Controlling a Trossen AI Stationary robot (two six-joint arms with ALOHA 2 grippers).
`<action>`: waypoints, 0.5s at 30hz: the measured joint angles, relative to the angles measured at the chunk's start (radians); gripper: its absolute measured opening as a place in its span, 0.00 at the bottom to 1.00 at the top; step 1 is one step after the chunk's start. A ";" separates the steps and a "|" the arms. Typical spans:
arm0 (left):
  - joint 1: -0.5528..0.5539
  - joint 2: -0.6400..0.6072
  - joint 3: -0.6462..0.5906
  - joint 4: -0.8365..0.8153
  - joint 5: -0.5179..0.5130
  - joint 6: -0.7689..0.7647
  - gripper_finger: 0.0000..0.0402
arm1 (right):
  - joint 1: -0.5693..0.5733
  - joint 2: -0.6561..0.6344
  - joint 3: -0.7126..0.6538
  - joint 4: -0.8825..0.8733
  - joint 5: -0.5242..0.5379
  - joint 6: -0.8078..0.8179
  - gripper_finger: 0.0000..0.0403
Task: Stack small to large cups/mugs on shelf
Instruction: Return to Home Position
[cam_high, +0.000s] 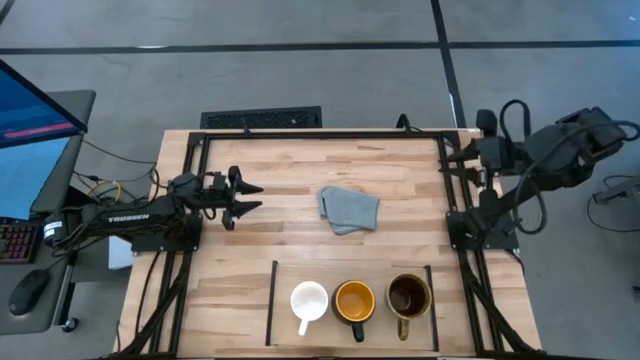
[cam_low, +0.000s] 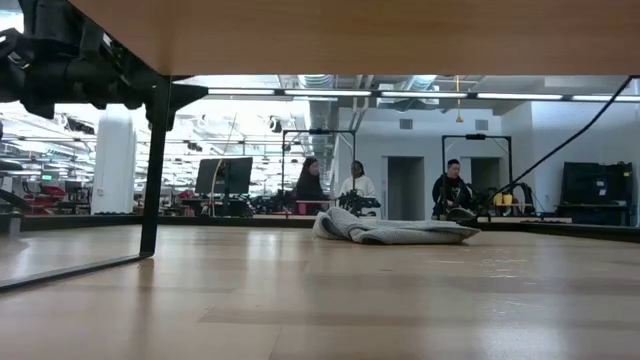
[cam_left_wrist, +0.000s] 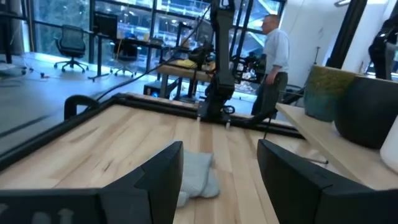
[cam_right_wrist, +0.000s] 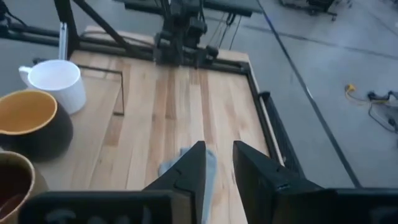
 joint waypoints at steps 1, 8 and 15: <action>0.000 -0.005 0.000 -0.001 0.000 0.000 0.49 | 0.000 -0.019 -0.023 0.018 -0.003 -0.007 0.25; 0.000 -0.033 0.000 -0.005 0.000 0.014 0.49 | 0.000 -0.195 -0.337 0.138 -0.011 0.013 0.21; 0.000 -0.074 0.000 -0.006 0.000 0.047 0.49 | 0.001 -0.470 -0.719 0.427 -0.061 -0.041 0.19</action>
